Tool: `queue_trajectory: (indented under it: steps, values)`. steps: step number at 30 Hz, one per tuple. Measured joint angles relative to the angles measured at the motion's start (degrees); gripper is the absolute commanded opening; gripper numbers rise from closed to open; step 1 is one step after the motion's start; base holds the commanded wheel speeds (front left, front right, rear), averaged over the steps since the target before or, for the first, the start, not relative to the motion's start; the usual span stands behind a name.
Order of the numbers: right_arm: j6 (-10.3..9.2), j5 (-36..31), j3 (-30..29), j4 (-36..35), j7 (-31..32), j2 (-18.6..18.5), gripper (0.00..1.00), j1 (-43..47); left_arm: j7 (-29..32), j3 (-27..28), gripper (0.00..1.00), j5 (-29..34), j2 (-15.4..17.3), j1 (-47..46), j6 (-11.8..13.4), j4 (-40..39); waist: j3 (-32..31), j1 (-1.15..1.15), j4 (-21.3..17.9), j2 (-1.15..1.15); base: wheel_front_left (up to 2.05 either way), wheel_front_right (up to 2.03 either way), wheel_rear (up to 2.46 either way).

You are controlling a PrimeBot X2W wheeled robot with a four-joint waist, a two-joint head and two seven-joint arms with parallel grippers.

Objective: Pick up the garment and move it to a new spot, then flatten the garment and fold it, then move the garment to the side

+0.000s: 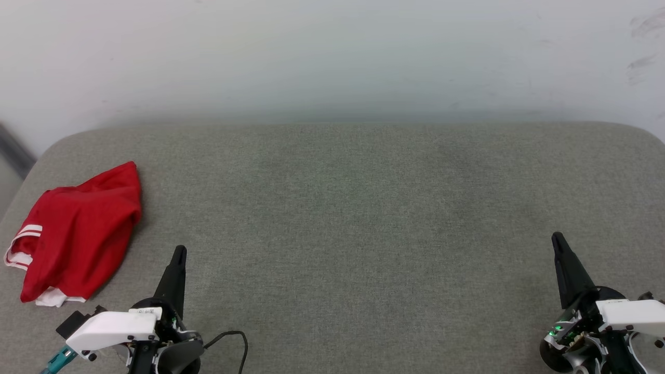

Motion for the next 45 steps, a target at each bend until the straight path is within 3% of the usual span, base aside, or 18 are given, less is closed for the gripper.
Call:
queue_trajectory:
  steps: [26, 27, 39, 45]
  values:
    - [0.00, 0.0, -0.1, 0.0, 0.2, 0.1, 0.00, 0.0, 0.2, 0.1, 0.00, 0.2, -0.1, 0.0, 0.0, 0.0, 0.0, 0.00, 0.0, 0.00, 0.00, 0.00, 0.00]
    - [0.00, -0.1, -0.1, 0.0, 0.2, 0.1, 1.00, 0.0, 0.2, 0.1, 1.00, 0.2, -0.1, 0.0, 0.0, 0.0, 0.0, 0.00, 0.0, 0.00, 0.00, 0.00, 0.00]
    - [-0.08, -1.0, 0.4, 0.8, -1.7, 0.3, 1.00, 2.3, -1.9, -2.6, 1.00, 0.9, -0.5, 1.8, 0.1, 1.0, 0.1, 0.00, 0.0, 0.00, 0.00, 0.00, 0.00]
    - [-0.08, -3.5, 1.3, -0.8, -3.4, -0.1, 1.00, 2.4, -3.4, -3.9, 1.00, 4.8, -0.5, 1.3, 0.1, -0.2, 0.1, 0.00, 0.0, 0.00, 0.00, 0.00, 0.00]
